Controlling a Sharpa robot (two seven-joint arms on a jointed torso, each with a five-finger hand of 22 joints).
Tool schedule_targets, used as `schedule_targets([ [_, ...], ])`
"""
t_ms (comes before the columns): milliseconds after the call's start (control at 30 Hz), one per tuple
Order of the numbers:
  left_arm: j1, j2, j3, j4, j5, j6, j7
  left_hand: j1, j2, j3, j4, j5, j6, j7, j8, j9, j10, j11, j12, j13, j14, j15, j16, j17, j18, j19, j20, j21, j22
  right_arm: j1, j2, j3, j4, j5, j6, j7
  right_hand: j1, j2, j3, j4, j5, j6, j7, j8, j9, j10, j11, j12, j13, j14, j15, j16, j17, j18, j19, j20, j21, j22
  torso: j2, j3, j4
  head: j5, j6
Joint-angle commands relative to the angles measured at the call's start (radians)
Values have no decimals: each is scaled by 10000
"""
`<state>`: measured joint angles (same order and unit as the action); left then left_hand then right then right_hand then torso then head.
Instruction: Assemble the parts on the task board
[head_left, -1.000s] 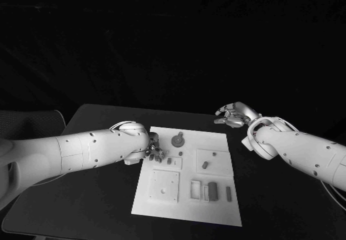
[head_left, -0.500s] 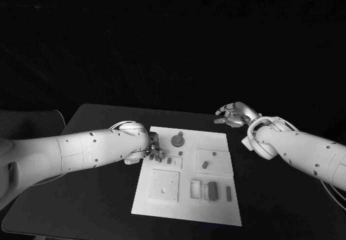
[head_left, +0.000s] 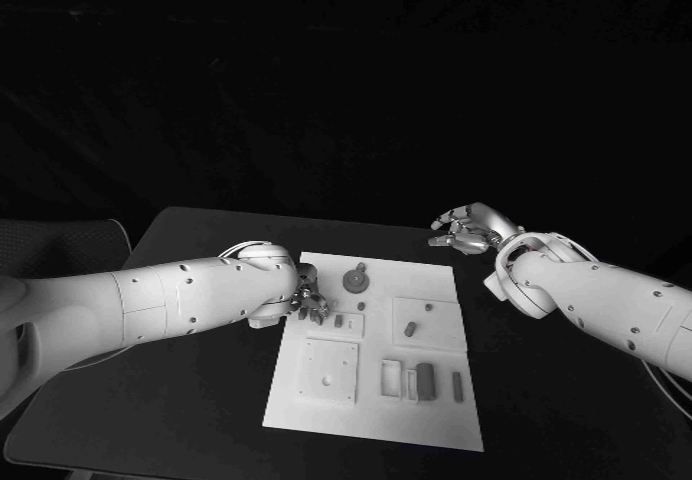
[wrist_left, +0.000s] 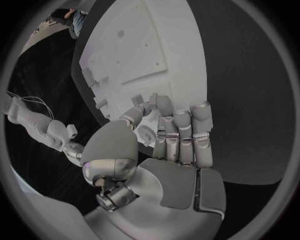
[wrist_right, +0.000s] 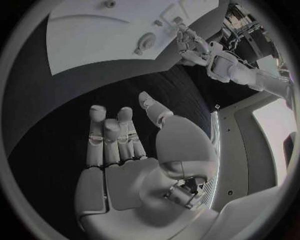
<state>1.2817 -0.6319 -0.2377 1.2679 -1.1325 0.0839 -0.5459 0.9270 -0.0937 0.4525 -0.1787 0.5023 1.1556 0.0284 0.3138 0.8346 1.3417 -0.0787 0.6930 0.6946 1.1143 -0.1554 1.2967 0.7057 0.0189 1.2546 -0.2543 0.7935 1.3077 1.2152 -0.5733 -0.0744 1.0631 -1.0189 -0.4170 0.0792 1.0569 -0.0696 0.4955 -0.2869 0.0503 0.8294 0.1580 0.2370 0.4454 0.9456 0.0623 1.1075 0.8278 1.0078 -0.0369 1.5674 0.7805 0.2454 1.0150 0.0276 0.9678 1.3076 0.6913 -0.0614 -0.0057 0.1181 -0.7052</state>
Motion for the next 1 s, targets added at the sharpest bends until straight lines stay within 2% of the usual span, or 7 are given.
schedule_targets([
  [33,1,20,5,10,63,-24,30,-155,-33,433,-509,-68,-39,13,-29,-2,-95,16,65,-4,39,-189,58,-7,520,41,-109,39,171,1,1,0,13,-73,112,30,-94,4,7,51,12,-130,207,55,-11,-5,40,67,-15,59,-22,8,-16,164,19,-79,-50,48,-1,1,-2,10,-1],
  [333,1,22,5,-1,95,-112,26,-407,-87,276,-290,-137,-36,19,-34,0,-111,15,93,-8,28,-191,73,-12,526,23,-112,40,170,1,-1,0,13,-73,105,31,-103,-3,6,51,12,-132,208,55,-13,-5,40,67,-16,59,-22,8,-17,164,19,-79,-50,48,-1,2,-2,6,2],
  [433,1,23,5,-2,96,-144,13,-480,-121,221,-204,-634,-43,10,-43,1,-135,10,112,-15,13,-201,80,-20,553,1,-132,37,170,1,-3,0,13,-73,105,28,-106,-4,6,51,12,-133,208,55,-13,-5,40,67,-16,59,-22,8,-17,164,19,-79,-50,48,-1,2,-4,1,5],
  [633,1,32,5,-3,114,-103,22,-340,-130,302,-274,-661,-64,14,-58,-3,-162,9,122,-22,-5,-206,82,-26,570,-24,-139,30,170,1,2,0,13,-73,108,23,-111,-6,7,52,13,-135,208,54,-15,-5,40,67,-17,59,-22,8,-18,164,19,-80,-51,48,-1,1,-2,-7,8],
  [800,1,37,5,-6,151,-99,39,-246,-126,350,-340,-570,-64,16,-59,-1,-171,10,142,-22,-11,-204,95,-26,569,-30,-133,36,173,1,1,0,17,-73,111,21,-115,-6,8,52,13,-136,208,54,-16,-5,40,67,-18,59,-22,7,-18,164,19,-80,-52,48,1,5,-2,-12,7],
  [867,1,38,5,-1,155,-117,39,-77,-62,414,-495,-143,-52,15,-51,9,-173,2,180,-19,-12,-205,123,-21,567,-18,-128,66,183,1,0,0,19,-73,112,21,-115,-6,9,52,13,-137,208,54,-17,-5,40,68,-18,59,-22,7,-18,164,19,-80,-52,48,2,6,-3,-13,6],
  [1000,1,47,5,4,155,-145,30,508,147,714,-882,90,-15,-8,-24,31,-145,-17,249,-12,14,-225,166,-15,566,21,-127,113,183,1,-5,0,26,-73,105,19,-116,-7,11,51,13,-138,208,54,-18,-5,40,68,-19,59,-22,7,-18,164,19,-81,-52,48,2,8,-7,-10,13],
])
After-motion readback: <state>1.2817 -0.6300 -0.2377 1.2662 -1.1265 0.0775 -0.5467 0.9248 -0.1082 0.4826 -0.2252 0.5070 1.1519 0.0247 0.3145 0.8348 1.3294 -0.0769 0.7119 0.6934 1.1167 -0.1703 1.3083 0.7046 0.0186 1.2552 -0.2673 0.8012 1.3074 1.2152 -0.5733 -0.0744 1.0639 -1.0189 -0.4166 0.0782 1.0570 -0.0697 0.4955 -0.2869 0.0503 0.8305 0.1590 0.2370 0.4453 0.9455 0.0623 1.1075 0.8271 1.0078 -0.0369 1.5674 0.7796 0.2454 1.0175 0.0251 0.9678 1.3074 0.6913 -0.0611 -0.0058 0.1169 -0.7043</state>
